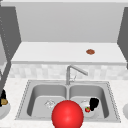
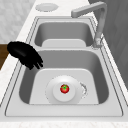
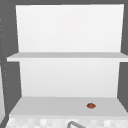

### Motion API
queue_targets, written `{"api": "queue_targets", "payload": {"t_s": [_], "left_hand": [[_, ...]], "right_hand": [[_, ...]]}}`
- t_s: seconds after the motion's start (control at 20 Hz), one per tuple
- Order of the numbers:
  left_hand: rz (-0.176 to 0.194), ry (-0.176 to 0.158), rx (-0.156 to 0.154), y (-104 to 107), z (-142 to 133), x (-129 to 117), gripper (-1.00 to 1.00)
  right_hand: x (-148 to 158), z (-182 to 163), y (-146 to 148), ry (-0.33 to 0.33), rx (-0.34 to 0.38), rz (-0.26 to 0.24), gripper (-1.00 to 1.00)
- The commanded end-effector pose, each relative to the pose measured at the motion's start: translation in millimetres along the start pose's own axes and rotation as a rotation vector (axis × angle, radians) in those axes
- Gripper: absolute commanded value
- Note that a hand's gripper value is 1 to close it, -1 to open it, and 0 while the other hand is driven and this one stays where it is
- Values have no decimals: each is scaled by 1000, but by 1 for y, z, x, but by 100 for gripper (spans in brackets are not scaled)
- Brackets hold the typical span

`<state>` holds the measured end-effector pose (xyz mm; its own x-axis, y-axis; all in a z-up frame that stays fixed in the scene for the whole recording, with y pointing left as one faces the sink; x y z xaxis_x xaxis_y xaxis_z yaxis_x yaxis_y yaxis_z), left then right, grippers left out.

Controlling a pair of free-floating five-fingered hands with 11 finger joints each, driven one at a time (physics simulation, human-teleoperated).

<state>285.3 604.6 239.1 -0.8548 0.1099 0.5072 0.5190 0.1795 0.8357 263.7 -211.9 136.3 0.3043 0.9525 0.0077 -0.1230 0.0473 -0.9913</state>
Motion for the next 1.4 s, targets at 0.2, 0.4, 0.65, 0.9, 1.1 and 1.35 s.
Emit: {"api": "queue_targets", "payload": {"t_s": [0.2, 0.4, 0.65, 0.9, 1.1, 1.35], "left_hand": [[0, 4, -5, 28, -61, 17, 100], [6, 6, -5, 38, -89, 22, 100], [10, 12, -3, 45, -123, 26, 100], [15, 15, 3, 47, -154, 28, 100], [14, 26, 13, 46, -176, 26, 100], [8, 28, 16, 42, -202, 18, 100]], "right_hand": [[0, 0, 0, 0, 0, 0, 0], [0, 0, 0, 0, 0, 0, 0], [0, 0, 0, 0, 0, 0, 0], [0, 0, 0, 0, 0, 0, 0], [0, 0, 0, 0, 0, 0, 0], [0, 0, 0, 0, 0, 0, 0]]}}
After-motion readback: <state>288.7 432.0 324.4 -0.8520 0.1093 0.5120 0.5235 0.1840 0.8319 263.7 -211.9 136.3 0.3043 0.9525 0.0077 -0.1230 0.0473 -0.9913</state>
